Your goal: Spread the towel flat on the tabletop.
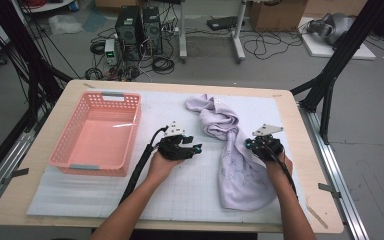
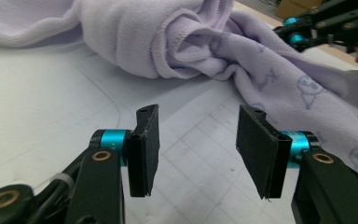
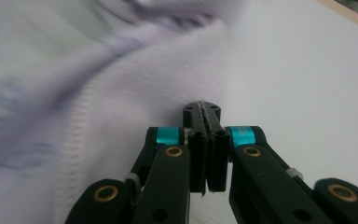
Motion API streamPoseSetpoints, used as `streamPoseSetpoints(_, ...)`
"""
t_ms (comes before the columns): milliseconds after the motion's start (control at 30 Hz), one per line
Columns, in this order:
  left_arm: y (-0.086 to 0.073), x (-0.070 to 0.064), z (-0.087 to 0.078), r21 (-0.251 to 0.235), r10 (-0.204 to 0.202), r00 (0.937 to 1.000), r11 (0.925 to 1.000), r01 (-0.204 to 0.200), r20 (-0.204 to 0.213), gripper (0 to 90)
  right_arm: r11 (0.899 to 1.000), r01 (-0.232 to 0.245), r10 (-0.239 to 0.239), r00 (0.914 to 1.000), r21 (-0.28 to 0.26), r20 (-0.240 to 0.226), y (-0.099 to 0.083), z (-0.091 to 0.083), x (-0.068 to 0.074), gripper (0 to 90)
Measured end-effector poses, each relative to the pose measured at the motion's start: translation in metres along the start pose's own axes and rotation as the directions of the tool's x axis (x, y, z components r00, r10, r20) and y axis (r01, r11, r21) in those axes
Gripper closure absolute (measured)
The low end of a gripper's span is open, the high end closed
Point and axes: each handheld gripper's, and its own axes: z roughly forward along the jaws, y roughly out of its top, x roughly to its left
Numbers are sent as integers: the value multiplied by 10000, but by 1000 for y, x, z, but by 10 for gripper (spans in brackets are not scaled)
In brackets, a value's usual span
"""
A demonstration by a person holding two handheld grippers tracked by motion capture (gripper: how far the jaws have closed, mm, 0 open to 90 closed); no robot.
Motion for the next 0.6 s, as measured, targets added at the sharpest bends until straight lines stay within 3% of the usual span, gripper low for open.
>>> streamPoseSetpoints(33,0,-2,2,40,25,10000,10000,-25,80,496,9988,-462,451,9972,172,603,-3,-1,-7,897)
streamPoseSetpoints(67,0,-3,4,107,87,9999,9999,-89,130,497,9953,-969,970,9924,-46,756,-7,-4,-14,896)
streamPoseSetpoints(133,-1,-7,9,149,69,9997,9999,-72,241,501,9798,-1888,1915,9808,-664,373,-13,-12,-24,833)
streamPoseSetpoints(167,0,-9,12,150,16,9996,9999,-20,299,503,9738,-2058,2078,9781,-968,109,-14,-16,-26,770)
streamPoseSetpoints(233,1,-15,21,252,-67,9990,9997,55,442,502,9758,-1760,1813,9830,-1300,300,-11,-23,-24,692)
streamPoseSetpoints(333,3,-27,36,544,140,9978,9984,-176,656,503,9737,-1623,1753,9820,-1601,705,-9,-29,-23,613)
streamPoseSetpoints(467,6,-44,55,1078,460,9928,9925,-580,1105,492,9684,-1955,2135,9708,-1548,1093,-15,-32,-26,510)
streamPoseSetpoints(533,8,-53,64,1539,803,9910,9834,-962,1068,492,9593,-2283,2483,9623,-1661,1108,-20,-36,-31,505)
streamPoseSetpoints(600,10,-61,71,1632,814,9888,9814,-1014,1250,492,9536,-2452,2667,9573,-1749,1115,-25,-40,-35,504)
